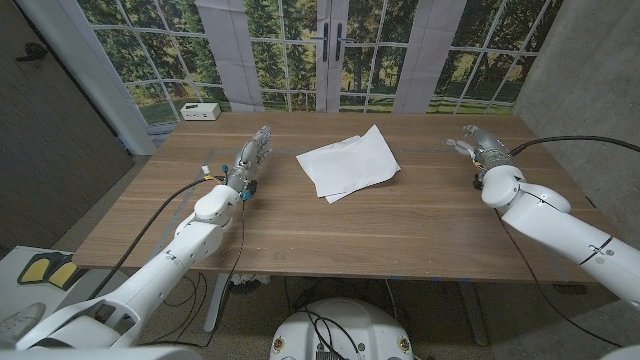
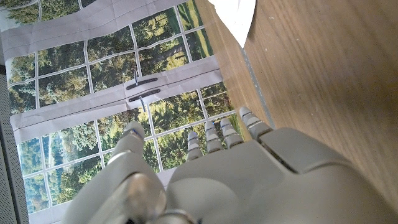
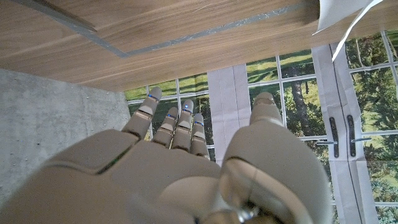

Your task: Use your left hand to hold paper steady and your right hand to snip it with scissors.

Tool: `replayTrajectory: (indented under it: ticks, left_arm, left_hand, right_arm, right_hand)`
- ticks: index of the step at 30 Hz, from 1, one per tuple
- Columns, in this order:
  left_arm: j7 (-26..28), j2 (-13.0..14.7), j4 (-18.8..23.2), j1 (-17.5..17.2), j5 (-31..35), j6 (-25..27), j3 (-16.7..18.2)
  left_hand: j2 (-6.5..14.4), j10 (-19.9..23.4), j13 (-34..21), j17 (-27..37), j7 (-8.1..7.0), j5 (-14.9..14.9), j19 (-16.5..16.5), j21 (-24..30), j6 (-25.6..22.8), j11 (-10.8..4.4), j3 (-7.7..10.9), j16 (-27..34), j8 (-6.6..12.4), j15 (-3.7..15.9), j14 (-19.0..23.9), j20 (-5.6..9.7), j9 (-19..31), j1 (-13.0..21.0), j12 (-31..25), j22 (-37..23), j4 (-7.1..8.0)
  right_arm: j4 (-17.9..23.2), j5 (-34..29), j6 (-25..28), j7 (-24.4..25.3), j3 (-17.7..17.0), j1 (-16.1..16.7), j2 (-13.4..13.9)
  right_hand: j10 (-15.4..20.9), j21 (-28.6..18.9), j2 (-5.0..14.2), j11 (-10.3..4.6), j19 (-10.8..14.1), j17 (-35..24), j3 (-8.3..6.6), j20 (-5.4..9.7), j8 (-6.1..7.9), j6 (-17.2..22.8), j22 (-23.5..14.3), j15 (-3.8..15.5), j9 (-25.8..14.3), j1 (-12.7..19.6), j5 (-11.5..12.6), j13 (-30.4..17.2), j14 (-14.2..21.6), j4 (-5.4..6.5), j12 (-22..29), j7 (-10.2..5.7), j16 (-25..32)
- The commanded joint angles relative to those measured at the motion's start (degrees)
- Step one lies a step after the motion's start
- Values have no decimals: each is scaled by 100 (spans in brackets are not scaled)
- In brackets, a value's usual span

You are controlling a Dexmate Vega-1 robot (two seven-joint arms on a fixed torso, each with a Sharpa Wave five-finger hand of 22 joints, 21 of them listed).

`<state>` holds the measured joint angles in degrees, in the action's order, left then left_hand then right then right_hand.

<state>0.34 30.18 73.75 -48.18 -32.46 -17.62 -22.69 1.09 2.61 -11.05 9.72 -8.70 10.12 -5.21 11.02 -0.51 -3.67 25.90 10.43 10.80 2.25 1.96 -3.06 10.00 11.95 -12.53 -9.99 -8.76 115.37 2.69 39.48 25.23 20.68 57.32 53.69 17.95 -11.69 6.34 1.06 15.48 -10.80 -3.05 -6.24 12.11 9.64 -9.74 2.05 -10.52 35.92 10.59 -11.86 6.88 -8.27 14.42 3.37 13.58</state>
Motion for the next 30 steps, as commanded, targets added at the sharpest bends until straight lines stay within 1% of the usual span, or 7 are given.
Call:
replayTrajectory:
  ticks: [1,10,16,17,20,26,30]
  left_arm:
    - [29,-82,-99,100,51,0,-67]
    - [29,-115,-142,147,66,18,-93]
    - [26,-120,-165,177,76,32,-104]
    - [29,-118,-162,179,77,39,-105]
    - [33,-123,-164,181,72,42,-103]
    - [27,-122,-166,182,63,61,-107]
    - [46,-126,-162,170,66,55,-104]
  left_hand:
    - [-28,32,-33,21,-9,-1,-15,18,-52,0,-13,8,1,184,43,38,33,40,-5,-11,15]
    - [-30,40,-34,22,-17,0,-19,19,-82,18,-16,12,10,186,57,34,33,43,-5,-11,19]
    - [-30,45,-34,22,-22,0,-22,19,-78,9,-18,10,6,194,57,36,33,43,-5,-11,22]
    - [-30,45,-34,22,-20,0,-23,19,-75,8,-19,10,5,195,56,36,33,43,-5,-11,22]
    - [-30,45,-34,23,-24,0,-22,19,-78,12,-19,11,5,196,59,36,33,43,-4,-11,24]
    - [-29,39,-35,23,-20,0,-21,18,-78,20,-20,10,3,193,61,35,33,44,-1,-11,25]
    - [-29,41,-35,23,-23,0,-21,18,-77,24,-22,8,2,198,58,36,34,44,-1,-11,27]
  right_arm:
    - [63,103,500,-16,-55,22,85]
    - [73,203,734,-44,-34,-40,120]
    - [77,235,776,-34,-19,-50,168]
    - [79,238,802,-33,-11,-59,170]
    - [86,227,911,-15,35,-99,171]
    - [113,228,1078,74,53,-119,152]
    - [118,251,1150,151,28,-106,117]
  right_hand:
    - [58,-42,-16,5,58,-23,-46,-6,36,57,-17,83,-30,60,-19,-23,44,-23,23,30,34]
    - [122,-35,-6,0,84,-24,-65,27,8,17,-18,79,-30,87,-22,-26,58,-24,29,28,25]
    - [148,-11,3,-10,65,-26,-88,15,-48,-110,-19,69,-32,122,-25,-32,28,-27,18,-46,-3]
    - [152,-8,5,-14,64,-27,-92,13,-58,-137,-19,52,-33,127,-25,-34,18,-26,16,-81,-9]
    - [170,12,28,-24,35,-44,-110,-55,-73,-188,-27,-161,-37,130,-27,-48,-70,-7,1,-105,-47]
    - [164,57,43,-44,-81,-62,-130,-110,-27,-86,-33,-262,-44,138,-27,-80,-212,4,-16,-111,-97]
    - [9,66,40,3,-125,-73,-141,-137,37,82,-36,-356,-56,140,-29,-105,-277,11,-89,-222,-116]
